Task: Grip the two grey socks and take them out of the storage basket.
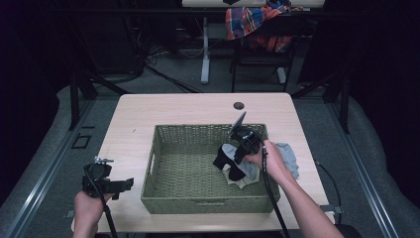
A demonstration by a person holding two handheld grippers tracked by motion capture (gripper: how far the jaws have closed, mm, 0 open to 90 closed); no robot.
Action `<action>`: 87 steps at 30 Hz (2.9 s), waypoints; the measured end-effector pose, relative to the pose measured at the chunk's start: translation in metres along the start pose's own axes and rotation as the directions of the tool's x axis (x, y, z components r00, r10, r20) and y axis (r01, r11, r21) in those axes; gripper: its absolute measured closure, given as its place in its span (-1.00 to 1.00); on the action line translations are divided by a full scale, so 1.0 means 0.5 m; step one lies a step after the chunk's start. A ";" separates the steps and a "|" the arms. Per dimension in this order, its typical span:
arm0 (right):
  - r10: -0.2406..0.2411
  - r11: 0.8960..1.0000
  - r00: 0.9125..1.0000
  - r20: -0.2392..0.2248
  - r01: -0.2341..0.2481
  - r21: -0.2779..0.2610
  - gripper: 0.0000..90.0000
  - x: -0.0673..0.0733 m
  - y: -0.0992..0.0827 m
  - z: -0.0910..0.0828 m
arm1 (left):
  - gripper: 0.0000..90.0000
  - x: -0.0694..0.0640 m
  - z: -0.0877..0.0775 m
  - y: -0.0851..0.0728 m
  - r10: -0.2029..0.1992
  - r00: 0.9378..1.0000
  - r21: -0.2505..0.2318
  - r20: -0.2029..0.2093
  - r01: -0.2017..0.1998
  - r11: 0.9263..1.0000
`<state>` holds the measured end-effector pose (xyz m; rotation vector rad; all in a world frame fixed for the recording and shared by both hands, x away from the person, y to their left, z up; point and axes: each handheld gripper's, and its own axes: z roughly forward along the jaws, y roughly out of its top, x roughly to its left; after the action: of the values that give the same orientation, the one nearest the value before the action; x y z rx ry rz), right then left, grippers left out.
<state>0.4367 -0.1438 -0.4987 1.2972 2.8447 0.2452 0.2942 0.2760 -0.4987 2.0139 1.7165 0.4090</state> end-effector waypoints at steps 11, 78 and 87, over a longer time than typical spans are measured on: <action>-0.007 0.999 1.000 -0.003 0.007 0.047 0.96 -0.002 0.003 0.010 | -0.88 0.000 0.000 0.000 0.001 1.000 0.000 0.000 -0.001 1.000; 0.045 0.913 0.996 -0.078 -0.073 -0.401 0.99 -0.063 -0.134 -0.327 | -0.89 -0.003 0.003 0.001 0.005 1.000 0.001 -0.007 -0.005 1.000; 0.128 0.889 0.989 -0.070 -0.146 -0.433 0.99 -0.115 -0.180 -0.345 | -0.89 -0.004 0.002 0.001 0.005 1.000 0.003 -0.009 -0.005 1.000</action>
<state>0.3953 -0.2691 -0.3446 1.3937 2.5086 0.8653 0.2948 0.2740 -0.4993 2.0213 1.7189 0.4179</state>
